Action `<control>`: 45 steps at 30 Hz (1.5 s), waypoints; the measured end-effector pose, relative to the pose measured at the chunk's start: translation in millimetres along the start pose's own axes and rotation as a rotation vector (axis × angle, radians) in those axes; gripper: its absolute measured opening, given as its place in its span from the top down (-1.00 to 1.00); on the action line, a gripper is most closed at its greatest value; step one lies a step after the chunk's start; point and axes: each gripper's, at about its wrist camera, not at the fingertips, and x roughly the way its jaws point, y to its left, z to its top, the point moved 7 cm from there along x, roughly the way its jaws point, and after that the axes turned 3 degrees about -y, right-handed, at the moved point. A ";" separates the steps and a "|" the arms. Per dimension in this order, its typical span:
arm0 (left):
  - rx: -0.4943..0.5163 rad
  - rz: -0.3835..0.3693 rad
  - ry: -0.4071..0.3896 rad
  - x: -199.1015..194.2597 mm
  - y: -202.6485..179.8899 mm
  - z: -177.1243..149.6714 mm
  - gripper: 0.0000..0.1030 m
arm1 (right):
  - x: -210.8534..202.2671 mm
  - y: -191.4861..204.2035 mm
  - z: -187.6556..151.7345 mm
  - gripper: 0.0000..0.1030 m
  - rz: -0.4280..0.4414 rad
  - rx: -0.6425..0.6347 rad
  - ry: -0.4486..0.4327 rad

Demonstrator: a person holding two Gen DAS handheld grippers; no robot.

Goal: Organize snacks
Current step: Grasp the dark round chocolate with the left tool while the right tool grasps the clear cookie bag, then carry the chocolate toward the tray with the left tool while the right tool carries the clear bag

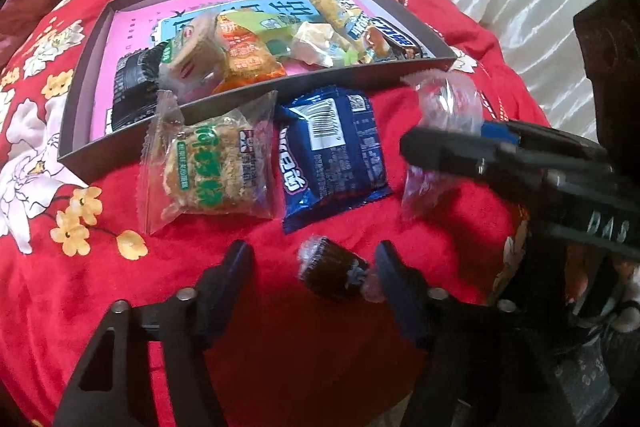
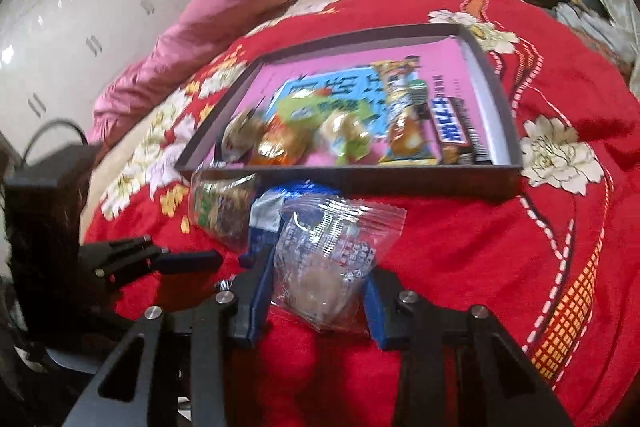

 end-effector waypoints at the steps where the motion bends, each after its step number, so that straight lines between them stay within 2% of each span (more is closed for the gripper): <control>1: 0.004 -0.007 0.002 0.7 -2.0 0.4 -0.02 | -1.2 -2.4 1.2 0.22 0.003 0.013 -0.006; 4: 0.018 -0.018 0.021 4.6 -7.9 -3.2 0.16 | -2.5 -4.0 3.2 0.22 0.009 0.019 -0.011; 8: 0.043 -0.008 0.028 8.1 -12.0 -4.5 0.19 | -4.4 1.4 5.0 0.22 0.023 0.002 -0.021; 11: 0.024 -0.015 0.024 7.5 -9.5 -3.5 0.27 | -7.3 5.3 6.2 0.22 0.030 -0.013 -0.036; 22: -0.025 -0.026 -0.010 -15.8 1.0 -6.1 0.30 | -22.7 11.3 17.8 0.22 0.033 -0.050 -0.116; 26: -0.059 -0.030 -0.036 -33.5 12.3 -6.7 0.30 | -26.5 11.7 22.2 0.22 0.040 -0.048 -0.140; 35: -0.102 -0.016 -0.170 -81.6 24.7 17.8 0.30 | -35.3 10.6 29.1 0.22 0.046 -0.046 -0.188; 45: -0.171 0.030 -0.235 -97.0 51.5 39.7 0.30 | -47.6 9.5 40.7 0.22 0.039 -0.052 -0.256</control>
